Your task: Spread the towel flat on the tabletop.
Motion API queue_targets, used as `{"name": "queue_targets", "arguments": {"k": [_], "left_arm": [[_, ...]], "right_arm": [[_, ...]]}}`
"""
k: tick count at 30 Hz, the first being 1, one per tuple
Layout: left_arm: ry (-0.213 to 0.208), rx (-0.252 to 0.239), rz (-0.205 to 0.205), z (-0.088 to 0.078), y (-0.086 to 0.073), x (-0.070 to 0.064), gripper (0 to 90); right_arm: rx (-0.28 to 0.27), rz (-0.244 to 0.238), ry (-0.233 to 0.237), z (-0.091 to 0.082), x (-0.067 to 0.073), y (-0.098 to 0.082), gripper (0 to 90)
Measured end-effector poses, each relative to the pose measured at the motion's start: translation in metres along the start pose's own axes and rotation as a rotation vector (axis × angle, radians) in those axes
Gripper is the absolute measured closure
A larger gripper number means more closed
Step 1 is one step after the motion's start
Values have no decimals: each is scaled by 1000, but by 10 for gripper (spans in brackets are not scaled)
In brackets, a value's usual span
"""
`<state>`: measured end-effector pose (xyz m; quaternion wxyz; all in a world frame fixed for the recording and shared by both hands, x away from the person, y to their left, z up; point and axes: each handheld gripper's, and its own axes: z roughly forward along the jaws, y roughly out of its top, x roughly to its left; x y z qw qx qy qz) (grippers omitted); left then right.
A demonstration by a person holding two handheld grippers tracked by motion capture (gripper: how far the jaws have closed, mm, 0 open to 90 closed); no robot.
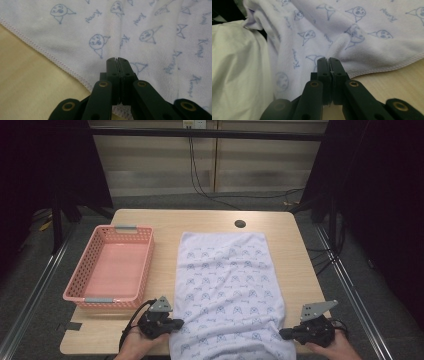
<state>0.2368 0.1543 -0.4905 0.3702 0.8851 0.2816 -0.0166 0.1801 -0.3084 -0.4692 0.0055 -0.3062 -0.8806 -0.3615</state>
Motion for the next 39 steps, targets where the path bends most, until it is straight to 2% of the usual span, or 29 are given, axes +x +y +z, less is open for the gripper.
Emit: {"name": "queue_targets", "arguments": {"k": [2, 3, 4, 5, 6, 8, 10, 12, 14, 17, 20, 22, 23, 26, 28, 29, 31, 34, 35, 36, 37, 39], "left_arm": [[-7, -5, -14, -6, -4, -1, 879], [-13, -24, -33, -9, -6, 0, 854], [-12, -34, -31, -10, -5, 1, 815], [-1, -56, -26, -11, -3, 3, 771], [1, -68, -31, -11, 0, 4, 728], [13, -97, -46, -9, 9, 10, 697], [10, -116, -44, -5, 18, 16, 683], [16, -124, -53, 2, 28, 24, 648], [22, -128, -57, 8, 35, 33, 627], [38, -137, -89, 16, 42, 45, 587], [67, -94, -101, 22, 42, 51, 565], [63, -77, -114, 24, 41, 54, 537], [66, -72, -123, 24, 41, 55, 506], [84, -76, -113, 26, 42, 57, 494], [91, -84, -109, 27, 44, 61, 488], [100, -82, -110, 29, 46, 63, 488], [92, -90, -115, 31, 47, 65, 490], [111, -83, -86, 30, 46, 63, 544], [107, -85, -78, 31, 45, 62, 573], [115, -85, -57, 31, 44, 61, 643], [113, -81, -40, 32, 44, 59, 704], [96, -75, -25, 33, 43, 56, 804]], "right_arm": [[-15, -3, 0, -5, 4, -1, 855], [-35, -1, -8, -7, 4, -1, 787], [-55, 4, -43, -8, 3, 0, 717], [-67, 14, -71, -9, 1, 1, 703], [-96, 17, -90, -9, -3, 4, 683], [-134, 32, -127, -6, -13, 13, 629], [-157, 24, -149, 0, -24, 23, 605], [-174, 40, -168, 9, -37, 32, 582], [-169, 38, -184, 18, -46, 40, 573], [-157, 27, -196, 31, -55, 46, 576], [-143, 35, -245, 45, -65, 50, 587], [-145, 37, -280, 51, -71, 53, 594], [-152, 44, -283, 53, -74, 54, 599], [-139, 65, -288, 65, -82, 60, 605], [-110, 82, -265, 71, -86, 62, 504], [-111, 92, -257, 71, -86, 63, 499], [-94, 75, -267, 69, -85, 61, 504], [-60, 76, -310, 64, -79, 58, 651], [-63, 81, -309, 62, -77, 55, 690], [-63, 90, -306, 58, -75, 51, 774], [-56, 104, -305, 55, -73, 48, 816], [-55, 116, -289, 48, -66, 38, 847]]}}
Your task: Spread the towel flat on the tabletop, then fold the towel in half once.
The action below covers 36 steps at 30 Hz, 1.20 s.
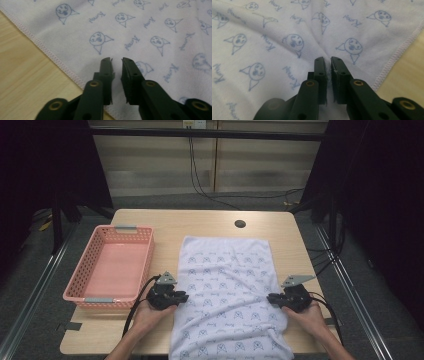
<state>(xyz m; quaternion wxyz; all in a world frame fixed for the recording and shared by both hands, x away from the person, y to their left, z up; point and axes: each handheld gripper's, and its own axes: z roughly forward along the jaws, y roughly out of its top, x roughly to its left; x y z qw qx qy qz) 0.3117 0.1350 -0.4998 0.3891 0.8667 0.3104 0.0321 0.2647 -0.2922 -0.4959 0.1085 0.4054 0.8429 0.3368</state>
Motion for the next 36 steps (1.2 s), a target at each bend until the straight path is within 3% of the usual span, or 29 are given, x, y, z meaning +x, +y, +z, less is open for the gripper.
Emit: {"name": "queue_targets", "arguments": {"k": [1, 5, 7, 9, 13, 16, 17, 18, 19, 20, 21, 23, 27, 30, 36], "left_arm": [[9, 3, 8, 0, 0, -2, 832], [-62, 26, 4, -6, -8, -12, 879], [-61, 43, 31, -10, -11, -20, 892], [-78, 50, 31, -13, -16, -27, 895], [-104, 68, 42, -22, -27, -42, 900], [-124, 94, 59, -32, -35, -52, 900], [-141, 115, 65, -35, -37, -55, 900], [-156, 107, 64, -37, -40, -56, 900], [-146, 102, 56, -40, -41, -55, 876], [-153, 84, 39, -42, -41, -53, 791], [-146, 68, 34, -44, -38, -50, 718], [-133, 30, 4, -43, -30, -44, 697], [-96, 26, -26, -32, -11, -33, 578], [-52, 25, -33, -21, 6, -22, 526], [3, -44, -57, -9, 31, 1, 461]], "right_arm": [[2, -3, 4, -3, 2, -3, 856], [29, 8, 44, -19, 13, -19, 867], [38, -2, 58, -25, 18, -25, 867], [43, 2, 88, -29, 23, -30, 866], [76, -18, 119, -36, 33, -36, 866], [99, -40, 167, -38, 40, -37, 864], [107, -53, 186, -38, 41, -37, 858], [125, -55, 193, -39, 42, -36, 844], [120, -56, 197, -39, 41, -36, 793], [102, -52, 202, -39, 41, -36, 698], [80, -45, 184, -40, 39, -35, 660], [24, -26, 156, -44, 33, -31, 585], [-70, -3, 98, -50, 21, -20, 543], [-99, -5, 54, -49, 12, -9, 516], [-162, 28, 40, -40, -15, 18, 452]]}}
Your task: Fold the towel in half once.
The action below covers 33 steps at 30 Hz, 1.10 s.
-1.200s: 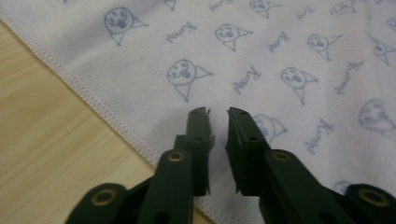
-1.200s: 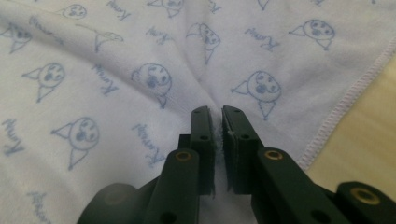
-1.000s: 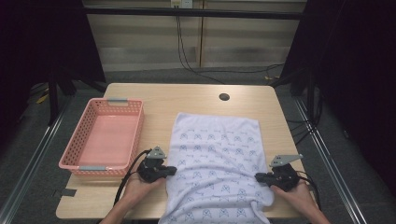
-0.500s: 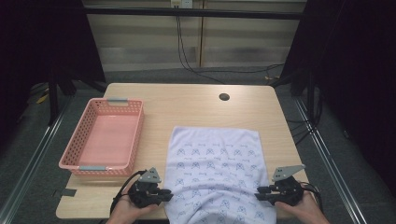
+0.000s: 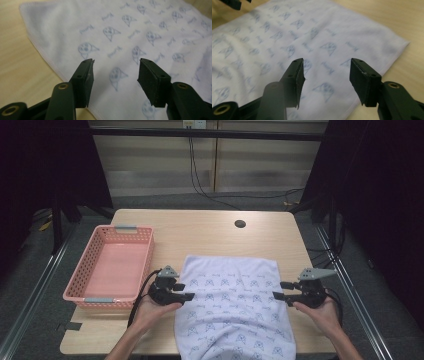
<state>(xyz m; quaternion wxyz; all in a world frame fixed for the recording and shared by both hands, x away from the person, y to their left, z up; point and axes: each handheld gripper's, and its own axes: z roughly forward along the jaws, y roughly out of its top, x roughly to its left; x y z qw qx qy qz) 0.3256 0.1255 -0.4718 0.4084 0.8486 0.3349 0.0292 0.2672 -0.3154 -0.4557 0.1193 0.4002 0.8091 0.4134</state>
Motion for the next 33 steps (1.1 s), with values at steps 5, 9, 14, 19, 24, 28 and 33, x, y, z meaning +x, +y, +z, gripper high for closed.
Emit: {"name": "queue_targets", "arguments": {"k": [5, 9, 14, 19, 24, 28, 33], "left_arm": [[33, -11, -1, 12, 14, 18, 431], [39, -36, -48, 20, 25, 37, 447], [58, -28, -60, 33, 30, 51, 469], [98, -12, -84, 48, 25, 56, 448], [108, -18, -78, 50, 25, 56, 423], [137, -38, -97, 46, 28, 64, 403], [153, -52, -118, 51, 30, 72, 415]], "right_arm": [[-15, 12, -19, 19, -28, 17, 430], [-3, 20, -74, 43, -51, 32, 440], [17, 47, -106, 71, -75, 39, 450], [63, 63, -160, 89, -89, 32, 445], [77, 61, -141, 93, -87, 28, 520], [73, 89, -126, 92, -85, 27, 723], [63, 96, -85, 91, -84, 26, 867]]}}
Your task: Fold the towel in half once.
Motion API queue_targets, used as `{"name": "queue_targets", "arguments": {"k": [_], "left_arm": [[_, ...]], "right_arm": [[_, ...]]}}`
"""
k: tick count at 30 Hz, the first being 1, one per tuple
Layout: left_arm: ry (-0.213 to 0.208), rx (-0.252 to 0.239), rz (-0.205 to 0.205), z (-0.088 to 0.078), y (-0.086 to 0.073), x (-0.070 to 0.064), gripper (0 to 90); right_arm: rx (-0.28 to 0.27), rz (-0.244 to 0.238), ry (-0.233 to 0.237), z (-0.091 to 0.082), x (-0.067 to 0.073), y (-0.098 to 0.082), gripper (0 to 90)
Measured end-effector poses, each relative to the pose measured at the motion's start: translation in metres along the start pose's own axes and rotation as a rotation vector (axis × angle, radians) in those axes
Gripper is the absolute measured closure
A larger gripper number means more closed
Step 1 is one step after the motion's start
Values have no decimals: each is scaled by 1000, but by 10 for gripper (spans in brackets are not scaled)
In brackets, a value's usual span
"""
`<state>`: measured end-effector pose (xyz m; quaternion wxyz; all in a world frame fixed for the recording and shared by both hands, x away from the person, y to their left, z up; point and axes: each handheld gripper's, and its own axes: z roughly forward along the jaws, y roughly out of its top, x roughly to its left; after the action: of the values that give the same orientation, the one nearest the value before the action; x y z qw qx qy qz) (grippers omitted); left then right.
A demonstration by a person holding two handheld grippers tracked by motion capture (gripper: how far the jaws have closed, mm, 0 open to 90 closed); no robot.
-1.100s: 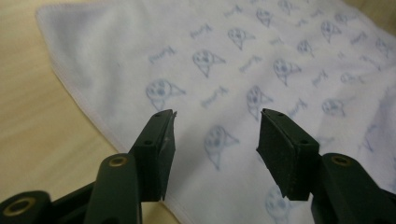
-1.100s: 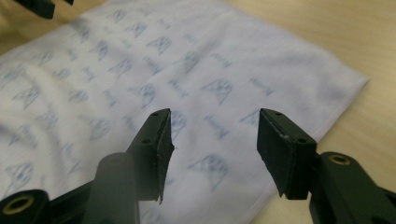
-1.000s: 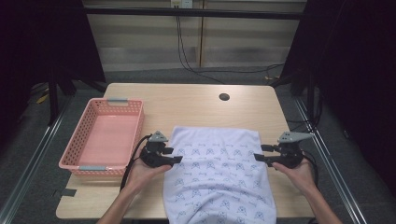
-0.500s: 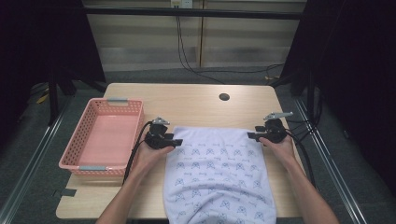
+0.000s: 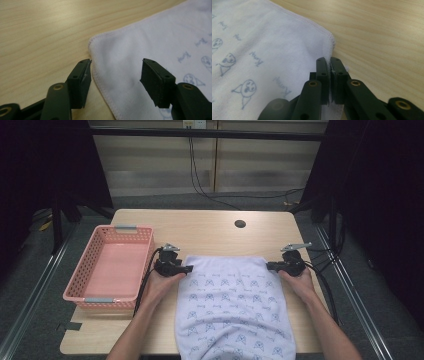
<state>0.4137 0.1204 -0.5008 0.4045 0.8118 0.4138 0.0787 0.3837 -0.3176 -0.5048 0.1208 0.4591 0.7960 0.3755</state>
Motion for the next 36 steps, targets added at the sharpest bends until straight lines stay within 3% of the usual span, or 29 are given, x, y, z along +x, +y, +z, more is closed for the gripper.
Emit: {"name": "queue_targets", "arguments": {"k": [2, 3, 4, 7, 8, 12, 15, 20, 24, 25, 30, 36], "left_arm": [[14, -2, -6, 3, 2, 2, 437], [-7, -2, -22, 6, 3, 3, 434], [0, 5, -11, 7, 4, 4, 447], [-2, 12, -34, 11, 6, 6, 490], [-4, 31, -9, 10, 7, 6, 516], [-29, 51, 9, 14, 10, 6, 703], [-71, 47, -6, 15, 9, 0, 855], [-113, -20, 12, -8, 25, -12, 868], [-106, -81, 62, -36, 48, -17, 867], [-102, -95, 79, -44, 54, -17, 867], [-129, -156, 69, -64, 71, -8, 869], [-116, -193, 78, -72, 95, 2, 869]], "right_arm": [[-8, -1, 11, -1, 1, 1, 873], [-9, -3, 8, -2, 1, 1, 873], [-10, -3, 13, -3, 1, 1, 873], [-26, 2, 20, -5, 1, 2, 873], [-33, 1, 25, -7, 1, 2, 873], [-53, 11, 41, -11, 2, 4, 873], [-57, 15, 50, -12, 3, 5, 874], [-113, 16, 67, -27, 5, 12, 876], [-189, 37, 63, -49, -1, 21, 876], [-201, 40, 60, -53, -2, 23, 877], [-268, 41, 61, -75, -8, 46, 878], [-294, 18, 51, -83, -11, 84, 878]]}}
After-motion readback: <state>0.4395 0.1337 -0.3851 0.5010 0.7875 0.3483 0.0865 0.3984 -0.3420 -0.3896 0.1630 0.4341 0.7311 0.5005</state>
